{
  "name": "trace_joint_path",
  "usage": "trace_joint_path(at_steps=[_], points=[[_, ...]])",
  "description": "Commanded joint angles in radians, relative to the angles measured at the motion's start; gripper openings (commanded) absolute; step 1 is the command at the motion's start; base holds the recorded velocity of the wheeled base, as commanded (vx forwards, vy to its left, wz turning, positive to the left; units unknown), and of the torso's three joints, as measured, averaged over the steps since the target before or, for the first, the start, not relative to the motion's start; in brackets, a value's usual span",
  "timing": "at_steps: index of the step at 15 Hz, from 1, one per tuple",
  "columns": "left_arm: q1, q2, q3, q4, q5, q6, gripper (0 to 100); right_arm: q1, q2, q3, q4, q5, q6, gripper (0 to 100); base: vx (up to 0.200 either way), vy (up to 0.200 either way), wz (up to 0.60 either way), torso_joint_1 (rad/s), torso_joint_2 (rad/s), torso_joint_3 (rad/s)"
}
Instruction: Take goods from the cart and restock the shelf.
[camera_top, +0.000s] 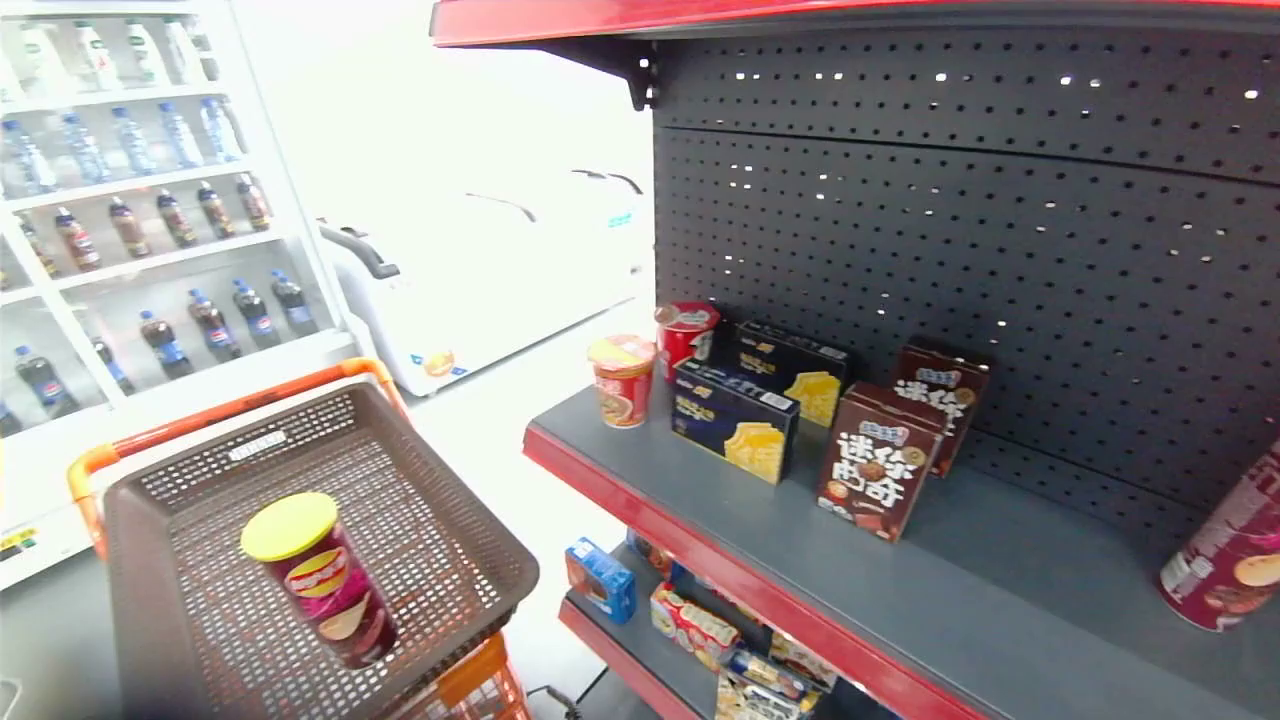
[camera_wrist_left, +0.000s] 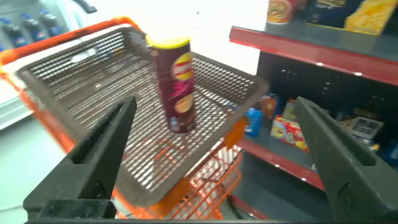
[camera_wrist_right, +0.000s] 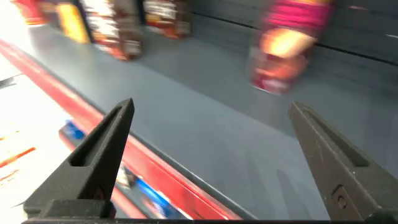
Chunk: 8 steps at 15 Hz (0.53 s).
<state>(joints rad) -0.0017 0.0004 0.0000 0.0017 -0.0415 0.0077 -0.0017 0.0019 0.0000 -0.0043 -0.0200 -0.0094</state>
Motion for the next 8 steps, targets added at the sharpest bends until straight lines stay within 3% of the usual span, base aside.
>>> trace_joint_path(at_steps=[1,2,4,7,8], points=[[0.0,0.0,0.0,0.0,0.003,0.002,100,0.0,0.0,0.0,0.001,-0.001,0.006,100,0.0,0.0,0.6,0.002,0.0,0.007],[0.002,0.0,-0.009,-0.005,0.017,0.009,100,0.0,0.0,0.0,0.001,-0.001,0.006,100,0.0,0.0,0.0,0.0,0.0,0.0],[0.0,0.087,-0.17,0.049,0.018,0.097,100,0.0,0.0,0.0,0.001,-0.001,0.009,100,0.0,0.0,0.0,0.0,0.0,0.0],[0.012,0.507,-0.491,0.135,0.118,0.107,100,0.0,0.0,0.0,0.001,-0.001,0.009,100,0.0,0.0,0.0,0.0,0.0,0.0],[0.028,0.67,-0.589,0.129,0.189,0.104,100,0.0,0.0,0.0,0.001,-0.001,0.009,100,0.0,0.0,0.0,0.0,0.0,0.0]])
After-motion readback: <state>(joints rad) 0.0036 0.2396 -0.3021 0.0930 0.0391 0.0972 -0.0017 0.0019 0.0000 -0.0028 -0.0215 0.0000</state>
